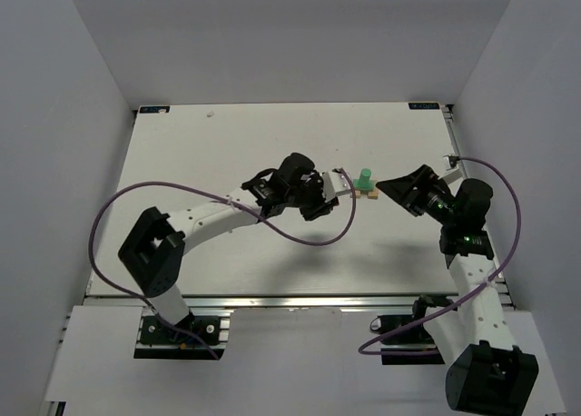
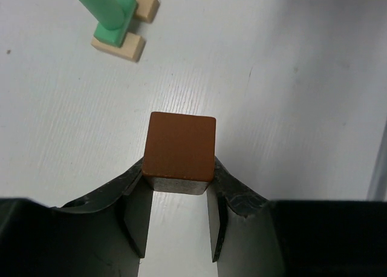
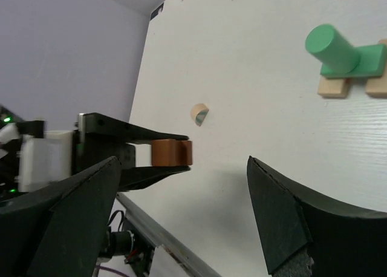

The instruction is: Build the wood block tower

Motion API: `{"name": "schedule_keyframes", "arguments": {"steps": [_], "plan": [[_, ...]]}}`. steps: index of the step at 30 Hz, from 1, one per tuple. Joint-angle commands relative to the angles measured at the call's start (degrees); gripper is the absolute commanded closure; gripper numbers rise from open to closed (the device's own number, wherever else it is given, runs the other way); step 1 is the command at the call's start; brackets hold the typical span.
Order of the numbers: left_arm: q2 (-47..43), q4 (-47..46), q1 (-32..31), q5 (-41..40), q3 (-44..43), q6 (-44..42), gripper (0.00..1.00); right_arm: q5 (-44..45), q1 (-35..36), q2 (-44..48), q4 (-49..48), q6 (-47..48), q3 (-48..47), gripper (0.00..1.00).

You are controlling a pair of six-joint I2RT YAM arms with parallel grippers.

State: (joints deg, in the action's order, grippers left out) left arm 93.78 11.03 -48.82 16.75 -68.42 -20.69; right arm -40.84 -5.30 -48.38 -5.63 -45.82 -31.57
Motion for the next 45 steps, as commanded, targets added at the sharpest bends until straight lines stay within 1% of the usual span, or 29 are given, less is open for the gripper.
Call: {"name": "schedule_keyframes", "arguments": {"steps": [1,2,3,4,6,7,8,10,11,12,14,16,18,20,21,23,27,29,30,33,34,36,37,39,40,45], "plan": [[5.07,8.39,0.13,-0.22,-6.71,-8.83,0.98,1.98,-2.17,3.02,6.06,6.53,-4.72,0.11],[6.93,10.49,0.13,-0.4,-8.29,-11.02,0.98,3.3,-2.78,4.16,7.98,7.41,-5.42,0.11],[8.77,11.72,0.13,-0.49,-11.79,-12.35,0.98,3.4,-3.05,4.61,9.05,9.07,-5.6,0.11],[12.45,13.39,0.13,-0.58,-13.73,-13.4,0.98,3.57,-3.22,5.05,9.58,9.61,-5.87,0.11],[15.63,16.56,0.3,-0.76,-17.17,-16.3,0.98,3.57,-3.58,5.93,11.51,11.62,-6.74,0.11],[17.21,18.49,0.3,-1.11,-20.23,-17.36,0.99,3.75,-3.66,6.02,12.3,12.24,-7.01,0.11],[20.19,19.81,0.39,-1.46,-21.82,-19.11,0.99,4.1,-3.84,6.28,12.92,12.68,-7.36,0.11],[23.28,22.27,0.39,-2.86,-26.82,-20.61,0.99,4.71,-4.02,6.46,14.59,14.26,-7.98,0.11],[25.99,24.63,0.39,-3.65,-28.24,-21.67,0.98,5.5,-4.19,6.8,15.03,14.62,-8.07,0.11],[27.32,25.44,0.39,-5.83,-29.56,-22.02,0.98,5.86,-4.28,6.9,15.47,15.06,-8.15,0.11],[30.65,27.81,0.3,-7.6,-32.73,-22.9,0.98,7.26,-4.37,7.16,16.44,16.2,-8.42,0.11],[32.34,30.79,0.39,-8.32,-35.88,-23.52,0.98,7.88,-4.37,7.51,16.61,16.9,-8.33,0.11],[33.92,32.47,0.3,-8.58,-37.39,-24.22,0.91,8.32,-4.54,7.6,16.61,17.17,-8.24,0.11],[34.37,33.62,0.3,-8.84,-38.18,-24.83,0.79,8.84,-4.46,7.42,16.7,17.52,-8.15,0.11],[34.63,34.06,0.21,-9.02,-38.36,-25.1,0.76,8.93,-4.54,7.42,16.7,17.78,-8.15,0.11],[35.77,35.81,-0.22,-10.42,-39.59,-25.37,0.73,9.28,-4.63,7.34,16.88,18.14,-8.15,0.11],[36.83,36.61,-1.28,-12.97,-39.6,-25.72,0.7,9.37,-4.72,7.34,16.79,18.14,-7.89,0.11],[37.09,36.35,-2.33,-14.63,-39.59,-26.07,0.66,9.37,-4.63,7.42,16.88,18.23,-7.89,0.11],[37.27,36.26,-2.68,-15.17,-39.51,-26.16,0.6,9.37,-4.63,7.34,16.88,18.23,-7.8,0.11],[37.88,35.56,-3.56,-16.57,-39.77,-26.42,0.54,9.2,-4.72,7.42,16.88,18.23,-7.8,0.11],[37.97,35.29,-3.65,-17.97,-39.86,-26.42,0.48,9.11,-4.72,7.42,16.88,18.23,-7.8,0.11],[38.15,34.77,-3.92,-18.86,-39.86,-26.16,0.42,9.02,-4.72,7.51,16.79,18.4,-7.54,0.11],[38.23,34.76,-3.92,-18.69,-39.77,-26.16,0.34,9.02,-4.72,7.51,16.79,18.58,-7.54,0.11],[38.06,35.03,-3.92,-18.25,-39.95,-26.16,0.28,9.11,-4.72,7.51,16.79,18.66,-7.45,0.11],[37.97,35.11,-3.92,-18.16,-40.21,-26.16,0.22,9.11,-4.81,7.51,16.88,18.75,-7.45,0.11],[37.01,35.47,-3.92,-17.63,-41.26,-25.46,0.2,9.02,-4.81,7.51,16.79,19.01,-7.63,0.11]]}}
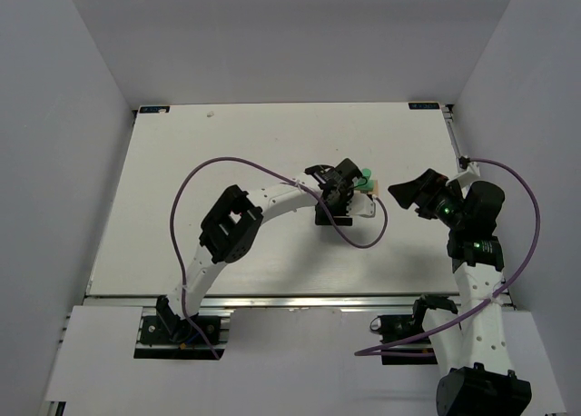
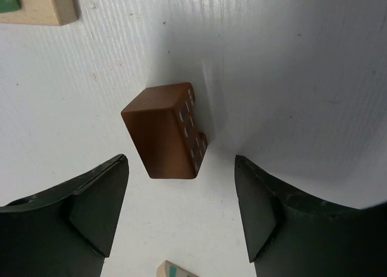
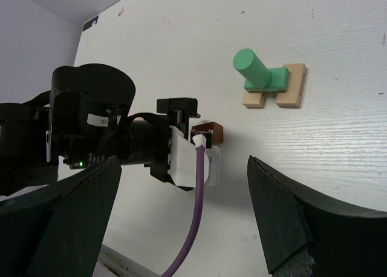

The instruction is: Build the wood block tower

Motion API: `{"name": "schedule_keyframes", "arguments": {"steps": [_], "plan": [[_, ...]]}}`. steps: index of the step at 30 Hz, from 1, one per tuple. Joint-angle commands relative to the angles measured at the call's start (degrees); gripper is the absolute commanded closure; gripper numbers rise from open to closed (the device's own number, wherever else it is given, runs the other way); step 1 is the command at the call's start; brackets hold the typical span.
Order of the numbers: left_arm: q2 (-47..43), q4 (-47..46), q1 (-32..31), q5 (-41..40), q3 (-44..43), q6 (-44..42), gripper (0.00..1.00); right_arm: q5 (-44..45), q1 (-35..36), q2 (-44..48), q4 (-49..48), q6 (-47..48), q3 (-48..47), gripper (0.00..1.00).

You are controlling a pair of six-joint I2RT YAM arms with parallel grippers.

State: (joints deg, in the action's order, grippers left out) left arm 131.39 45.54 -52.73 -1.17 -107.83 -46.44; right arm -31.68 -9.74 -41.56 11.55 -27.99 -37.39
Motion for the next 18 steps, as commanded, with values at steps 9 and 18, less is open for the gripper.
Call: {"name": "schedule_keyframes", "arguments": {"steps": [9,18], "plan": [[-14.91,-3.42,2.72,7.76,6.28,2.14,0.02,-4.26,-0.28,0.07,2.24,15.57,-4.62,0.11],[-42.23,-26.68,11.84,11.25,26.87,20.2,0.02,-1.57,13.3,-0.43,1.1,28.77,-10.86,0.11]]}}
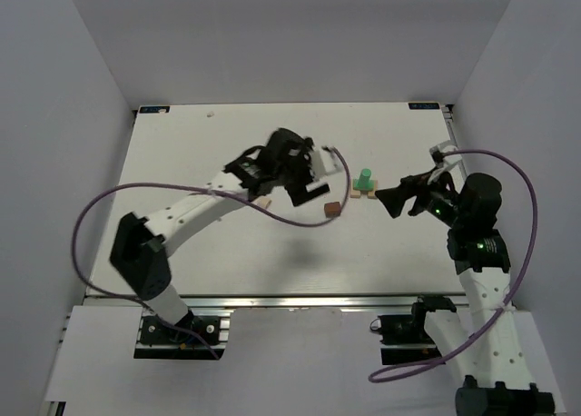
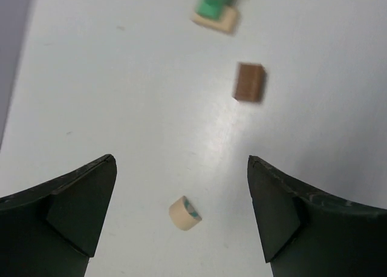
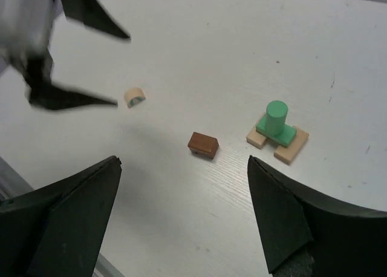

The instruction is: Build the wood block tower

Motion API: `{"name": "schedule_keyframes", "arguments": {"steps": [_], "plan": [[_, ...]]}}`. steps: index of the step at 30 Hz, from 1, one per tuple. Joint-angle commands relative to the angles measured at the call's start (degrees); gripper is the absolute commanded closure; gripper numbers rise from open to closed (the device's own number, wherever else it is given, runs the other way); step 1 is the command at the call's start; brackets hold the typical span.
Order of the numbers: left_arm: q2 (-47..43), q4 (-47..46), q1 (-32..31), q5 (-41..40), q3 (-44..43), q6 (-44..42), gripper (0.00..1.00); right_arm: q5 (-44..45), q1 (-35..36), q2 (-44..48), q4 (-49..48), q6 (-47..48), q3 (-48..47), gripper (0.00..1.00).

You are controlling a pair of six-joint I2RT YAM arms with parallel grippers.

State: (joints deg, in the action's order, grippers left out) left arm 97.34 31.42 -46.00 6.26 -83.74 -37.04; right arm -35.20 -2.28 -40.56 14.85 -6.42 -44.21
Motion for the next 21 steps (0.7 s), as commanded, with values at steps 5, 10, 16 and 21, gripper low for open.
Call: {"name": "schedule_keyframes", "arguments": {"steps": [5,10,16,21], "plan": [[-18.05,-28.69,12.16,-17.46,18.84,46.66,0.02,20.58,28.36,-18.73,8.22,25.07,-17.91,0.11],[-26.64,-18.59,12.51,-32.41,26.6,62.14,0.02,30.31,38.23,-39.4,16.52,40.86,-25.66,0.11],[-39.93,-17.44,12.78,-40.36,39.17,67.97,0.02,26.4,38.67,-44.69,18.37,47.28,-22.86,0.11],[-43.55,-19.82,12.86,-38.52,41.3,66.66,0.02,30.97,40.24,-49.26,15.12,47.89,-20.49,0.11]]}}
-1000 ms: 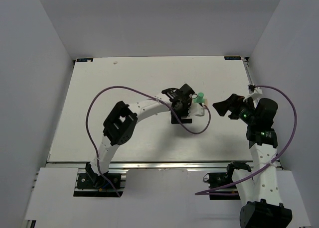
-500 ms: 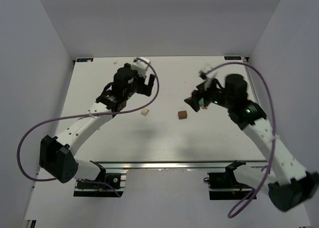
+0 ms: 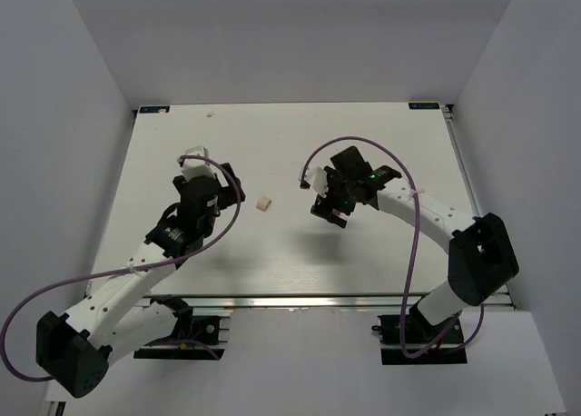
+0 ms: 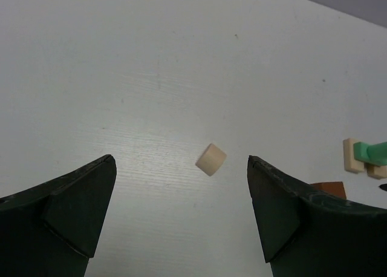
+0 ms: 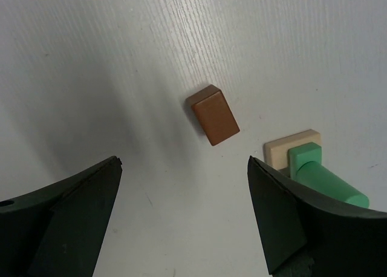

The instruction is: Build the wood block tower

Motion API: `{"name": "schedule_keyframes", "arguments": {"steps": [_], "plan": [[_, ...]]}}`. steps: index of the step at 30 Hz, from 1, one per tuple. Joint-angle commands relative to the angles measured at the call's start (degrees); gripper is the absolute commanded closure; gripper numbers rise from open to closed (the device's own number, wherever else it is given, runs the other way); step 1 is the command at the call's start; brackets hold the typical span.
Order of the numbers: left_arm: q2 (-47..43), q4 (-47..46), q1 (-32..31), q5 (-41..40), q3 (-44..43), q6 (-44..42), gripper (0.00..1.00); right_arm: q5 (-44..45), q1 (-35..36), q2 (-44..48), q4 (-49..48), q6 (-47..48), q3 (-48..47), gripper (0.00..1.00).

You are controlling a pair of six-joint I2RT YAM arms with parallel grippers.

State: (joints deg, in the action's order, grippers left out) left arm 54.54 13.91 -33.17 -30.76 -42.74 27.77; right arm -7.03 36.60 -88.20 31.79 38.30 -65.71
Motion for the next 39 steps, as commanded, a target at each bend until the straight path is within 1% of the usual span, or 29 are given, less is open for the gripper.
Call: {"name": "schedule_keyframes", "arguments": {"steps": [1,6,8,14,24,25,27,32,33,35,38,39], "plan": [[-0.58,-2.14,0.03,-1.32,0.03,1.33,0.02,3.77,1.8,-2.4,-2.08,3.62,1.2,0.11],[1.26,-0.99,0.03,-1.58,-0.59,-1.66,0.02,10.36,2.42,-7.59,-5.15,3.53,0.24,0.11],[1.27,-1.43,0.03,-1.32,0.11,-2.19,0.02,10.98,2.34,-8.38,-8.23,3.71,-0.03,0.11],[1.09,-2.49,0.03,-1.14,1.26,-3.86,0.02,10.63,2.42,-9.18,-12.01,5.55,0.06,0.11],[1.09,-4.33,0.03,0.09,1.96,-5.44,0.02,12.91,1.9,-13.75,-12.54,6.61,-1.17,0.11],[1.09,-4.42,0.03,-0.08,2.05,-5.45,0.02,13.0,1.72,-13.92,-12.37,6.35,-1.52,0.16],[1.27,-4.68,0.03,-0.17,2.22,-5.79,0.02,12.3,1.37,-14.45,-11.75,6.08,-2.57,0.19],[2.06,-5.12,0.03,0.0,1.79,-5.88,0.02,12.21,1.28,-14.19,-12.28,5.55,-2.67,0.36],[2.23,-5.21,0.03,0.09,1.78,-6.06,0.02,12.3,1.28,-14.01,-12.28,5.73,-2.58,0.44],[2.67,-5.3,0.03,0.35,1.78,-6.15,0.02,12.39,1.19,-13.93,-12.19,5.64,-2.58,0.53],[3.02,-5.65,0.03,0.7,1.78,-6.32,0.02,12.74,0.93,-14.01,-11.75,5.9,-2.67,0.56],[3.11,-5.65,0.03,0.71,1.78,-6.24,0.02,12.74,0.84,-14.1,-11.66,6.08,-2.67,0.6]]}}
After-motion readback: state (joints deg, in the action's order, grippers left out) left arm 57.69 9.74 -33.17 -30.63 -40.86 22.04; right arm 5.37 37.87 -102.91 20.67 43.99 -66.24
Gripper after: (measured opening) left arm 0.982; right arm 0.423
